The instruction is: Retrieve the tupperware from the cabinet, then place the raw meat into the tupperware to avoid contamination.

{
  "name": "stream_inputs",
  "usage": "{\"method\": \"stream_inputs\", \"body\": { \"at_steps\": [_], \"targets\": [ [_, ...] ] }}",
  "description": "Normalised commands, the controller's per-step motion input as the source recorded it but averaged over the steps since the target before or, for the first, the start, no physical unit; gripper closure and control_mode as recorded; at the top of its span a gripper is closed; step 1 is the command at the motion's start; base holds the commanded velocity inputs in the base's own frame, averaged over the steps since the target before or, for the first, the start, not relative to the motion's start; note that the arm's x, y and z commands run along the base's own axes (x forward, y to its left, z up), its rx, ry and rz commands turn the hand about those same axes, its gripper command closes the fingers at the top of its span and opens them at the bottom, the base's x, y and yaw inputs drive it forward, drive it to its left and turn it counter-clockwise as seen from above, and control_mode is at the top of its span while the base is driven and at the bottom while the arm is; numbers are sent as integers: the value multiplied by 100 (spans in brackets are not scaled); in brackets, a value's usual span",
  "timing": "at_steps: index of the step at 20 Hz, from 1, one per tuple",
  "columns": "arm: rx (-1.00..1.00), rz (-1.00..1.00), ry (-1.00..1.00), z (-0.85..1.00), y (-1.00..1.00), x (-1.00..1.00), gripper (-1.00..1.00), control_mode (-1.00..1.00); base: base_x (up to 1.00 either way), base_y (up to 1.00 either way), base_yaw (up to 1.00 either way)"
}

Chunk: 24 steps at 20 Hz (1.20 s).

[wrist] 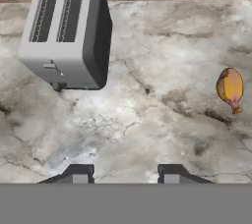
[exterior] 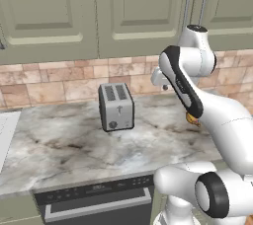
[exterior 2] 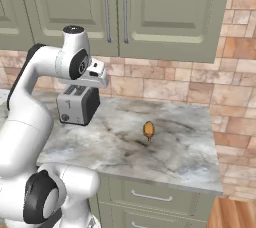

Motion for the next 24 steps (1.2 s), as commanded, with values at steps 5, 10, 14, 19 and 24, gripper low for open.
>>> {"method": "stream_inputs", "body": {
  "at_steps": [5,10,14,19,24],
  "targets": [
    [-4,-1,-7,2,-2,-7,-100,-100,0,0,0],
    [-3,-3,-27,20,-23,-10,-100,-100,0,0,0],
    [-2,-6,-31,43,-31,-4,-100,-100,0,0,0],
    [-2,-8,-29,53,-32,-3,-100,-100,0,0,0],
    [-1,-12,-24,57,-34,-2,-100,-100,0,0,0]
  ]
}}
